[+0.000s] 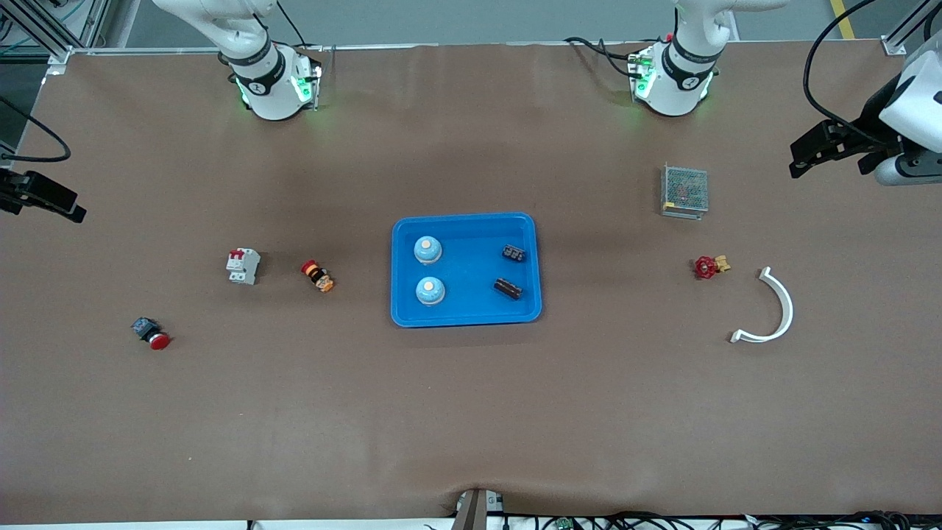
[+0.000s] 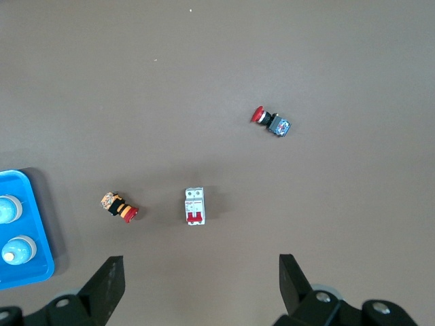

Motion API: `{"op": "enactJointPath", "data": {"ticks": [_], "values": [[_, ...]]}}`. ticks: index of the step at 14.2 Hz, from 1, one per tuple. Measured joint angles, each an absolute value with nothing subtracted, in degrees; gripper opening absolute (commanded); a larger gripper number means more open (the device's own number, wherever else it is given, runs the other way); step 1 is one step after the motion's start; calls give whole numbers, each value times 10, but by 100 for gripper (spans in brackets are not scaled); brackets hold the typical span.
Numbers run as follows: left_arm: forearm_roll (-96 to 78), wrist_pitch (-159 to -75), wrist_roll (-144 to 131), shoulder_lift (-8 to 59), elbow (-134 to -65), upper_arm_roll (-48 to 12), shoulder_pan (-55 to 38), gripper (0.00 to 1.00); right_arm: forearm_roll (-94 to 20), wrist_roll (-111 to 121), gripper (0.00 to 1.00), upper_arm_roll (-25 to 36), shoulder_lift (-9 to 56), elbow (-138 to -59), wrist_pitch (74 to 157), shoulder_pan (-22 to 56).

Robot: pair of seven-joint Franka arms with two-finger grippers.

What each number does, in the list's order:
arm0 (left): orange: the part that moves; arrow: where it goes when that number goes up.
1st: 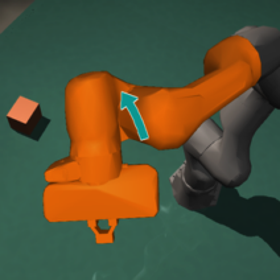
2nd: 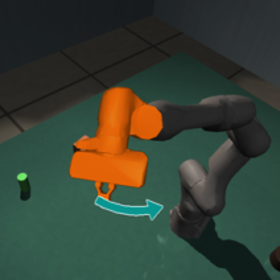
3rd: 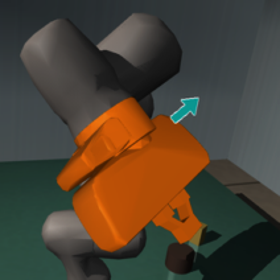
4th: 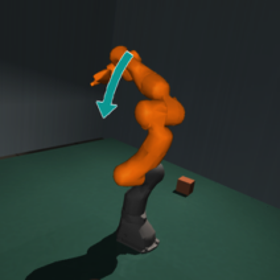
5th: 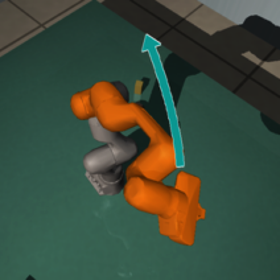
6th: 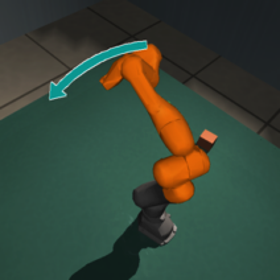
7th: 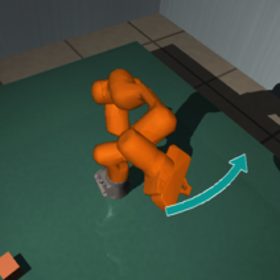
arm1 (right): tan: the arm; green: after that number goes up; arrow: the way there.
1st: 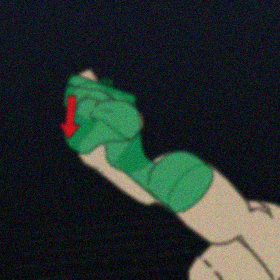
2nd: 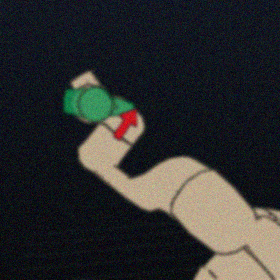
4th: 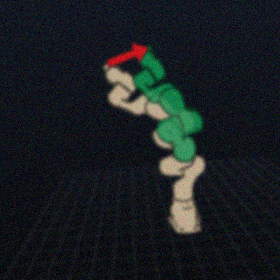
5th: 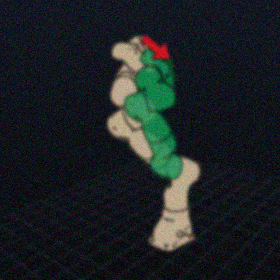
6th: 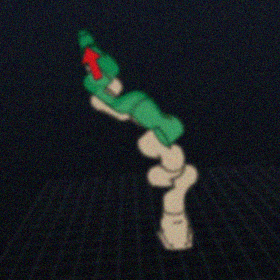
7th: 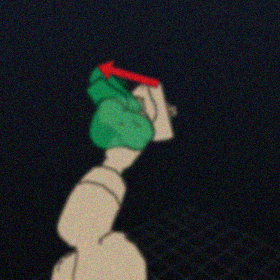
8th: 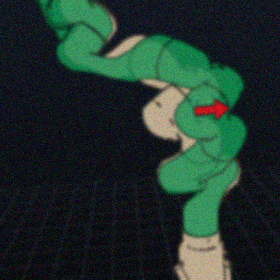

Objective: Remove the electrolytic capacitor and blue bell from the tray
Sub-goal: 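Move both grippers from rest toward the blue tray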

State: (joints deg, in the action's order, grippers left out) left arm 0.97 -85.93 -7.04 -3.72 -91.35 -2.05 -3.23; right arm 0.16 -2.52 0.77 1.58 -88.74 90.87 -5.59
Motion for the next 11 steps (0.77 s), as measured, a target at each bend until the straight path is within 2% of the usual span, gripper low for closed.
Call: {"op": "enactJointPath", "data": {"ticks": [8, 11], "values": [[10, -858, -70, -32, -913, -20, -32, 100, -5, -73, 100, 4, 16, -897, 931, -54], [10, -858, -72, -16, -912, -21, -34, 100, -47, -191, 100, -2, 17, -972, 991, -30]]}}
